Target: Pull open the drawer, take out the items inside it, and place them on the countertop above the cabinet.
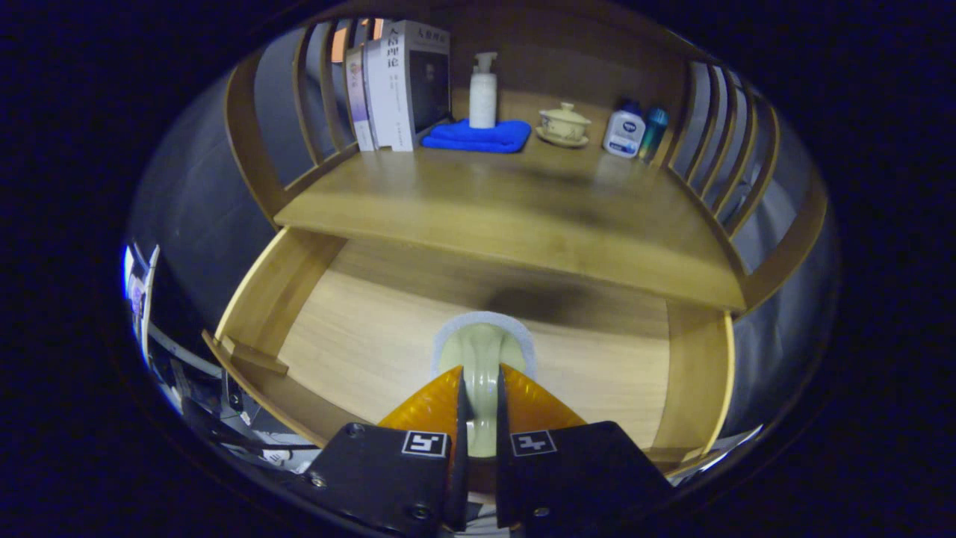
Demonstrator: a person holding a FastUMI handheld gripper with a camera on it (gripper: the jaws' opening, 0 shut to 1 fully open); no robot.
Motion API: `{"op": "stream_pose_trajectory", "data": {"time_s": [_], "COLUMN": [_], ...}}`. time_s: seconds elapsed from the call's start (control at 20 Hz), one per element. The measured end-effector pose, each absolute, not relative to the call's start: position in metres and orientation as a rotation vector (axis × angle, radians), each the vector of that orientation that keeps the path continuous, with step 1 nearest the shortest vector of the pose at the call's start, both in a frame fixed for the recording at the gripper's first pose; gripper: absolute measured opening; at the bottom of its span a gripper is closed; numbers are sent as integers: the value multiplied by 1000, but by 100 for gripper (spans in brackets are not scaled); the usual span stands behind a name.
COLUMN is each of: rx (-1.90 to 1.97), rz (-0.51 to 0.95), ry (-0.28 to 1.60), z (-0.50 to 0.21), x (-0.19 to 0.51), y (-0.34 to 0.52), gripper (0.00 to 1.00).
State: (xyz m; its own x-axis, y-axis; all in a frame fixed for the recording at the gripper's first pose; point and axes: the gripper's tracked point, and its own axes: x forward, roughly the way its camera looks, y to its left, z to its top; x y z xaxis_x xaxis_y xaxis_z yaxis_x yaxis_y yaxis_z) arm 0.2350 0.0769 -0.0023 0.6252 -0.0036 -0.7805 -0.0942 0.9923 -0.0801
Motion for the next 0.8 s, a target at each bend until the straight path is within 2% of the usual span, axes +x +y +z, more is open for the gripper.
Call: {"op": "stream_pose_trajectory", "data": {"time_s": [0.35, 0.8], "rx": [-132, -49], "rz": [36, -14], "ry": [849, 771], "z": [53, 95], "x": [244, 331], "y": [69, 61], "gripper": [18, 18]}}
